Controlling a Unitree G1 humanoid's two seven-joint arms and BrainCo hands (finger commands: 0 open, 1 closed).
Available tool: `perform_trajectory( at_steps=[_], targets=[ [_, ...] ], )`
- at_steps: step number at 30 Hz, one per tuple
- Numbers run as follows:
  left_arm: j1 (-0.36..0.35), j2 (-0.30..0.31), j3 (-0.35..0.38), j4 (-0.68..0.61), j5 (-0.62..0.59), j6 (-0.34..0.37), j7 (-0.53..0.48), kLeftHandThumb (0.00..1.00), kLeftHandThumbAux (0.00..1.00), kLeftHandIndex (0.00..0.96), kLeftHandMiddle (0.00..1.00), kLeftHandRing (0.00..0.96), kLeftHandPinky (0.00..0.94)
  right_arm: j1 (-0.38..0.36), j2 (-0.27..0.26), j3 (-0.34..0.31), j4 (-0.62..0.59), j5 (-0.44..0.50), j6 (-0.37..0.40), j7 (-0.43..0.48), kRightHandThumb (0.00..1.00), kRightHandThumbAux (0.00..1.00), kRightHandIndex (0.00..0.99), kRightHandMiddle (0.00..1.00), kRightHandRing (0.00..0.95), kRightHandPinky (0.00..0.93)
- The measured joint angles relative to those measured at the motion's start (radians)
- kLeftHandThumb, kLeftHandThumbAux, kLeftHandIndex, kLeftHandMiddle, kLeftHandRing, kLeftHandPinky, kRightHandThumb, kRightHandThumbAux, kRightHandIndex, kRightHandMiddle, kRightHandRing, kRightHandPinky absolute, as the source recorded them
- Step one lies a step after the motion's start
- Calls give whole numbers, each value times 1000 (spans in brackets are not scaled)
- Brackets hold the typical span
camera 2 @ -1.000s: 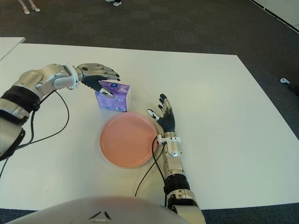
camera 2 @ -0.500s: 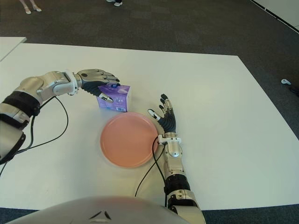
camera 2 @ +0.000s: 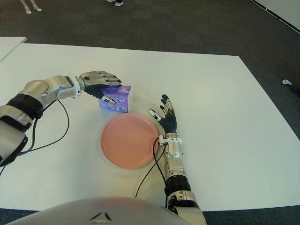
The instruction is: Put the tissue paper into the plate.
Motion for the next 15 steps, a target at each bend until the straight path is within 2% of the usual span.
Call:
perform_trajectory(
  at_steps=[8, 15],
  targets=[
    [3, -48, -52, 51, 60, 86, 120, 523, 30, 0, 0, 0, 0, 1, 0, -2, 0, 4, -1, 4, 106, 657, 24, 25, 3, 22],
    [5, -87, -85, 91, 72, 150, 177, 515, 50, 0, 0, 0, 0, 1, 0, -2, -1, 5, -1, 8, 103, 658, 20, 20, 0, 20]
  ],
)
